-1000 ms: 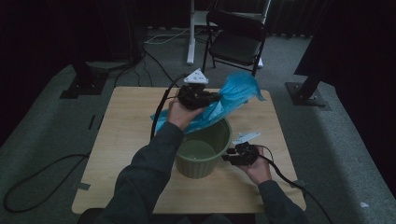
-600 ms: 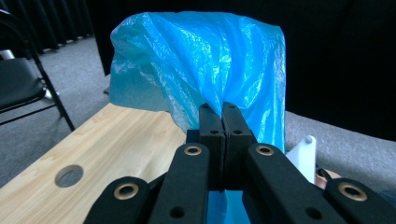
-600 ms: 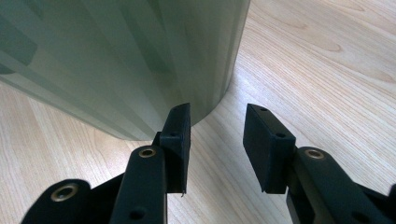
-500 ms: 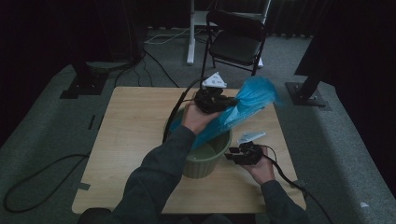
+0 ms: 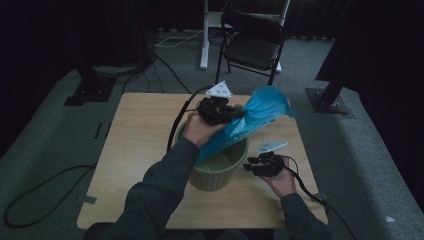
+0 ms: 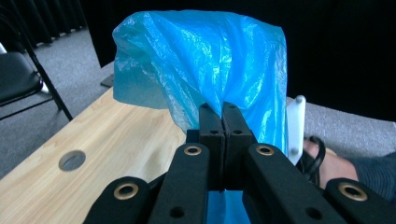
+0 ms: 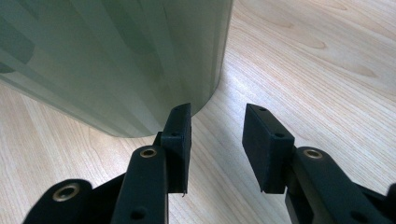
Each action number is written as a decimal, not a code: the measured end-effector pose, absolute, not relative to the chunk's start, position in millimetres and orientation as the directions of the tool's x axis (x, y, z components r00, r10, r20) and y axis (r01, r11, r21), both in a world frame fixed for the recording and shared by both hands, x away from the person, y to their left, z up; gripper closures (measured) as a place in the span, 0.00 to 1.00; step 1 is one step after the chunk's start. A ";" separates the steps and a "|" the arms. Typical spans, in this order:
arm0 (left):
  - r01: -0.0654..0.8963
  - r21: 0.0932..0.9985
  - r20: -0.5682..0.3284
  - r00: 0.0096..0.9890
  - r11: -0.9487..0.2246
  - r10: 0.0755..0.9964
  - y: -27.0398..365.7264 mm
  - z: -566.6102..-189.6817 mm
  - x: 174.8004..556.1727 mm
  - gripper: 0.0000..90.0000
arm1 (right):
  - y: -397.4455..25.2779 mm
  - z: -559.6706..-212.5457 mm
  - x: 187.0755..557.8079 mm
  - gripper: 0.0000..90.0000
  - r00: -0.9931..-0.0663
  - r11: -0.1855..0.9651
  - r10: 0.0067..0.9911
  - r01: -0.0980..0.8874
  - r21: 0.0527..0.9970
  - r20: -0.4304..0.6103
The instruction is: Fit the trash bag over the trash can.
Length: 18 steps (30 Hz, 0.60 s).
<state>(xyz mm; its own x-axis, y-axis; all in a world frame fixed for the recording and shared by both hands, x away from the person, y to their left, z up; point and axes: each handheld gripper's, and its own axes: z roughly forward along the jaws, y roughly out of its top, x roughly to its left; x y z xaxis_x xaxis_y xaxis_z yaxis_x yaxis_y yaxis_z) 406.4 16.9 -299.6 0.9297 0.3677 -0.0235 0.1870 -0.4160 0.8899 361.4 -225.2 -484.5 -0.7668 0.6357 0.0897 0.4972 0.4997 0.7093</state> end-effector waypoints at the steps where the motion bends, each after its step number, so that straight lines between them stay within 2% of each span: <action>1: 0.194 0.889 -0.031 0.929 -0.414 0.370 23.9 -301.6 407.2 0.99 | -225.2 -484.5 361.3 0.69 -0.766 0.501 0.636 0.497 0.709 0.088; 7: 0.213 0.889 -0.045 0.921 -0.405 0.387 40.7 -303.9 408.3 0.99 | -225.6 -484.7 361.5 0.69 -0.764 0.499 0.640 0.498 0.709 0.086; 18: 0.208 0.876 -0.025 0.921 -0.435 0.390 49.3 -308.3 402.5 0.99 | -228.7 -481.1 360.0 0.69 -0.762 0.491 0.642 0.491 0.719 0.082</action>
<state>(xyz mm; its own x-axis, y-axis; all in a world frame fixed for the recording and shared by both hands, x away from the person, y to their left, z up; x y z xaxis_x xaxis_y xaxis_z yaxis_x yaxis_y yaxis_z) 402.5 49.3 -308.3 0.9206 0.3896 -0.0249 0.2076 -0.4347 0.8763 360.0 -228.7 -481.1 -0.7621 0.6423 0.0822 0.4913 0.4909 0.7195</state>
